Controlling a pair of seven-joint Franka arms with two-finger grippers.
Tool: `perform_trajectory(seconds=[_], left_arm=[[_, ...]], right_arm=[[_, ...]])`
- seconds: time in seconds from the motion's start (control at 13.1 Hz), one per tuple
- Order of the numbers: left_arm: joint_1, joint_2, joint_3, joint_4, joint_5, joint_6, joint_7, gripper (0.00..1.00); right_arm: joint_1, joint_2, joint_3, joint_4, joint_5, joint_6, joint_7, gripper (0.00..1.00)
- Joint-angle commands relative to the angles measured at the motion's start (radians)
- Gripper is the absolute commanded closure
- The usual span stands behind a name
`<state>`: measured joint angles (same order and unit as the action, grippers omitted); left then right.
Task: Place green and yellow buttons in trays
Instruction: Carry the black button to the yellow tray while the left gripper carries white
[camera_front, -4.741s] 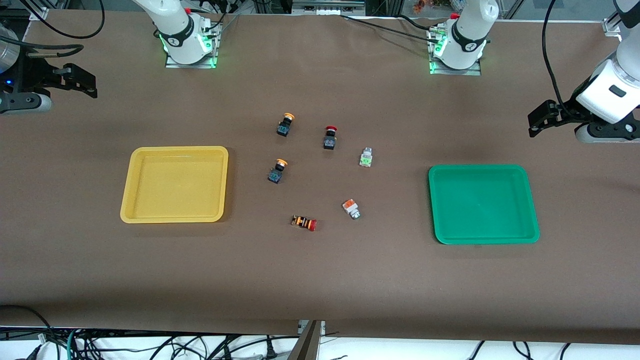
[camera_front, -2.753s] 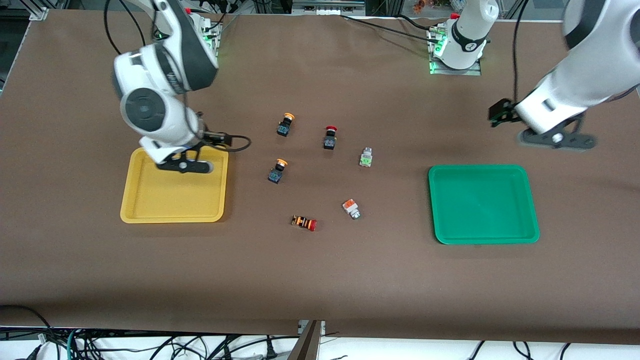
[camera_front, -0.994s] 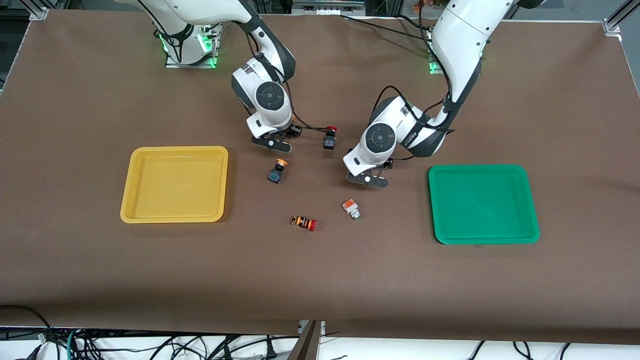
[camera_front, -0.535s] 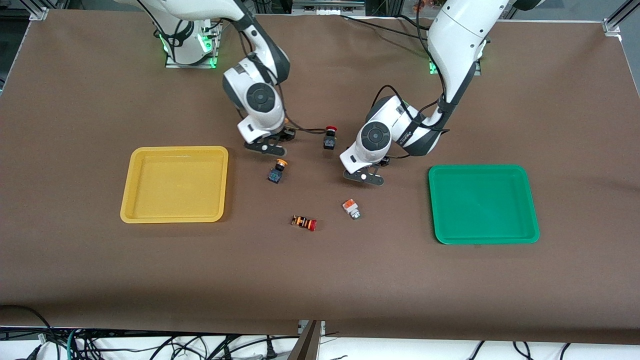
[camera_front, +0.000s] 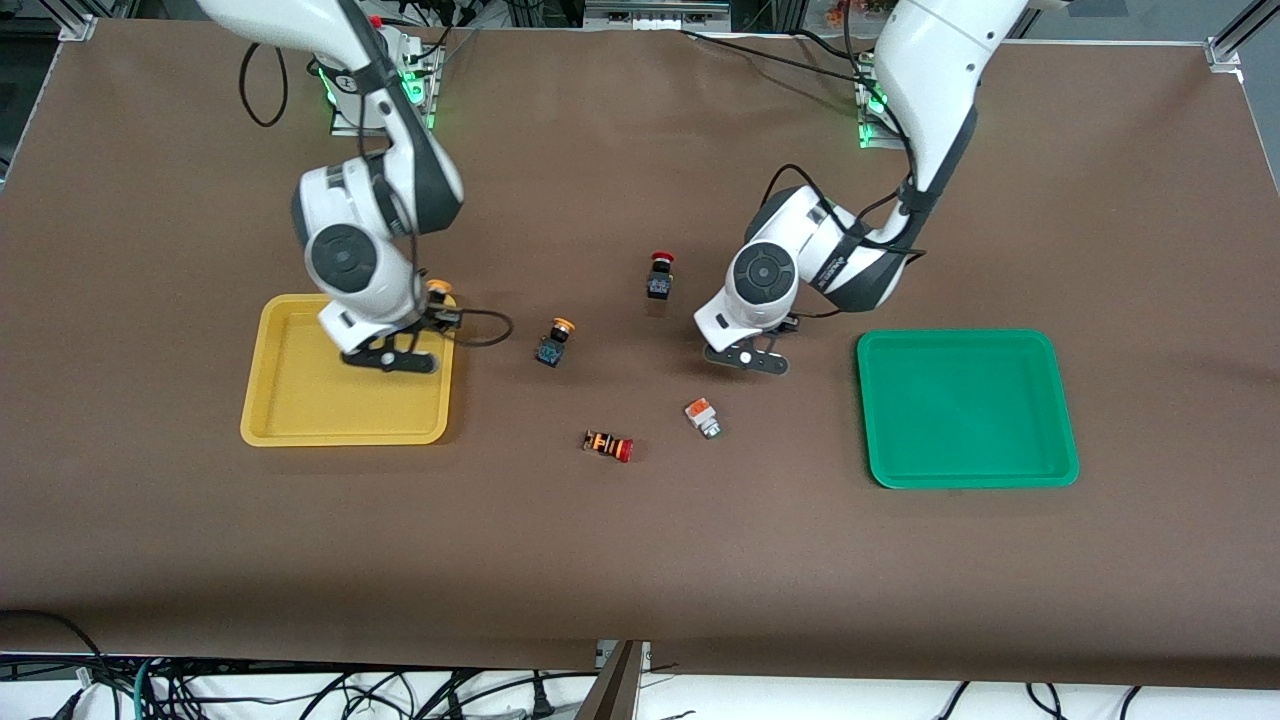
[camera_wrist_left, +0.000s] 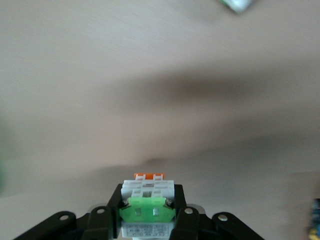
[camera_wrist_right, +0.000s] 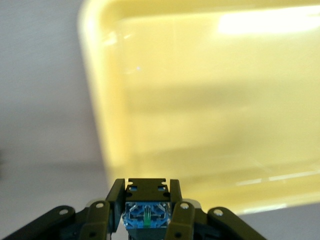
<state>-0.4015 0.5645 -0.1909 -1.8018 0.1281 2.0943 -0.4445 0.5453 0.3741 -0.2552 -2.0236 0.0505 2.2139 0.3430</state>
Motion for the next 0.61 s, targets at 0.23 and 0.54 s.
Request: perform_trajectory(seconds=[0.23, 0.54], left_arm=[[0.215, -0.037, -0.001, 0.065, 0.166, -0.139, 0.312, 1.0], [0.378, 0.0, -0.004, 0.023, 0.169, -0.013, 0.486, 1.0]], right_arm=[[-0.218, 0.087, 0.01, 0.008, 0.009, 0.091, -0.255, 1.0], [-0.297, 0.137, 0.01, 0.009, 0.009, 0.165, -0.381, 1.0]])
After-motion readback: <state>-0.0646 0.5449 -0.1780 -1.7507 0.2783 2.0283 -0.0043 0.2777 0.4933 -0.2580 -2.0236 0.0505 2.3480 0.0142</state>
